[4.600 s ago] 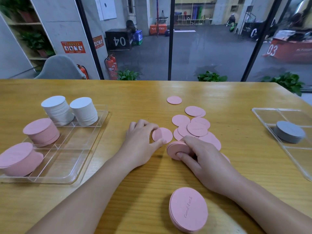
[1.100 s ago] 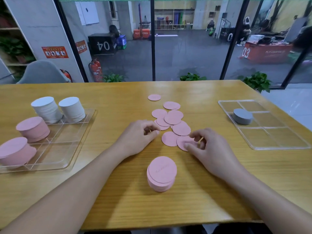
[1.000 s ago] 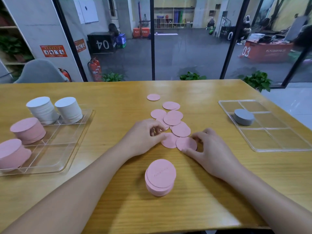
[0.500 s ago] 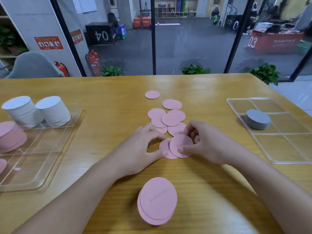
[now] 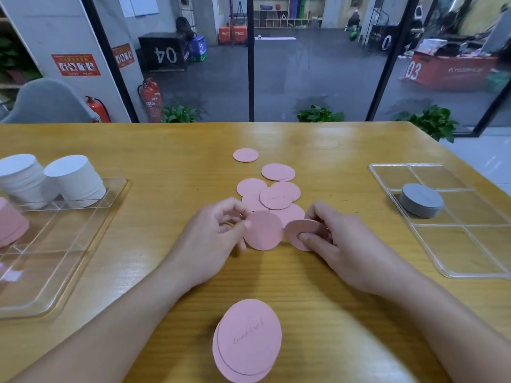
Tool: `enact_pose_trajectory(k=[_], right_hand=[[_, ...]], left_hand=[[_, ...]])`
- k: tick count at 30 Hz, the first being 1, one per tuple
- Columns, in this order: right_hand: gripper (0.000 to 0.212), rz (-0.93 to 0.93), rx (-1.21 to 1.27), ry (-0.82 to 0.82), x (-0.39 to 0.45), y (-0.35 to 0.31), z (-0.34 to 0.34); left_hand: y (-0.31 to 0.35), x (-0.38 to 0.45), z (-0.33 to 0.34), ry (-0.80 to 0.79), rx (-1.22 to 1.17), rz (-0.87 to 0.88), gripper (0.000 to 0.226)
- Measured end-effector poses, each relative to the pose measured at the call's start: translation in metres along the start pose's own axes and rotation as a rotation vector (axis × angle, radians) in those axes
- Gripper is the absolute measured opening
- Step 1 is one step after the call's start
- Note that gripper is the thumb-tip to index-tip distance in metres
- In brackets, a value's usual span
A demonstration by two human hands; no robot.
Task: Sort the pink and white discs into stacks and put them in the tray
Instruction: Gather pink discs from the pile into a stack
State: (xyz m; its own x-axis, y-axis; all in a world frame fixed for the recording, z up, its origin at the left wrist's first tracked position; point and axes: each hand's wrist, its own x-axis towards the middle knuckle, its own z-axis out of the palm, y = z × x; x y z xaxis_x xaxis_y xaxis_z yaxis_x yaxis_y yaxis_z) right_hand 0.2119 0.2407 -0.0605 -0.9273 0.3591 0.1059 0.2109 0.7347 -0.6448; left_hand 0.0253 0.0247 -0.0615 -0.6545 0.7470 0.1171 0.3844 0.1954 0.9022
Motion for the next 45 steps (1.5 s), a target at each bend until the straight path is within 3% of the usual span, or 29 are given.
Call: enact_pose_trajectory(k=[4,8,12,17,21,23,26,28,33,35,37,40,43,45], right_hand=[[0.009,-0.058,-0.013,-0.001,-0.002,-0.003,-0.005],[0.013,-0.109,0.04,0.05,-0.004,-0.007,-0.005],[0.014,-0.136,0.035,0.082,-0.005,-0.012,-0.003],[0.015,-0.17,0.025,0.098,-0.005,-0.012,0.002],[0.014,-0.221,-0.09,0.019,-0.006,-0.015,0.009],[0.004,-0.224,-0.121,-0.008,-0.005,-0.013,0.013],[0.021,-0.225,-0.12,0.006,-0.002,-0.009,0.017],[0.027,-0.22,-0.115,0.01,-0.003,-0.009,0.018],[0.028,-0.214,-0.088,0.004,-0.001,-0.008,0.016],[0.025,-0.217,-0.073,-0.013,-0.001,-0.008,0.015],[0.036,-0.236,-0.06,-0.019,-0.002,-0.01,0.014],[0.018,-0.225,-0.062,-0.027,-0.002,-0.007,0.015],[0.02,-0.22,-0.064,-0.017,-0.001,-0.007,0.016],[0.021,-0.214,-0.065,-0.02,-0.003,-0.009,0.017]], left_hand=[[0.004,-0.002,-0.001,0.03,-0.162,-0.027,0.024],[0.002,-0.004,-0.002,0.036,-0.146,0.016,0.007],[0.007,-0.006,0.002,-0.025,-0.146,0.054,0.027],[0.01,-0.005,0.012,-0.043,-0.202,0.111,0.021],[0.013,-0.007,0.019,-0.111,-0.206,0.186,0.018],[0.015,-0.006,0.019,-0.084,-0.125,0.219,0.02],[0.014,0.009,0.018,-0.007,0.129,0.28,0.017],[0.01,0.032,0.02,-0.05,0.269,0.291,0.015],[-0.005,0.083,0.037,-0.218,0.701,0.271,0.064],[-0.007,0.086,0.044,-0.252,0.768,0.283,0.065],[-0.008,0.081,0.042,-0.256,0.798,0.283,0.066],[-0.015,0.07,0.023,-0.321,0.77,0.24,0.067],[-0.023,0.056,0.0,-0.377,0.758,0.241,0.066],[-0.026,0.047,-0.008,-0.32,0.727,0.263,0.061]])
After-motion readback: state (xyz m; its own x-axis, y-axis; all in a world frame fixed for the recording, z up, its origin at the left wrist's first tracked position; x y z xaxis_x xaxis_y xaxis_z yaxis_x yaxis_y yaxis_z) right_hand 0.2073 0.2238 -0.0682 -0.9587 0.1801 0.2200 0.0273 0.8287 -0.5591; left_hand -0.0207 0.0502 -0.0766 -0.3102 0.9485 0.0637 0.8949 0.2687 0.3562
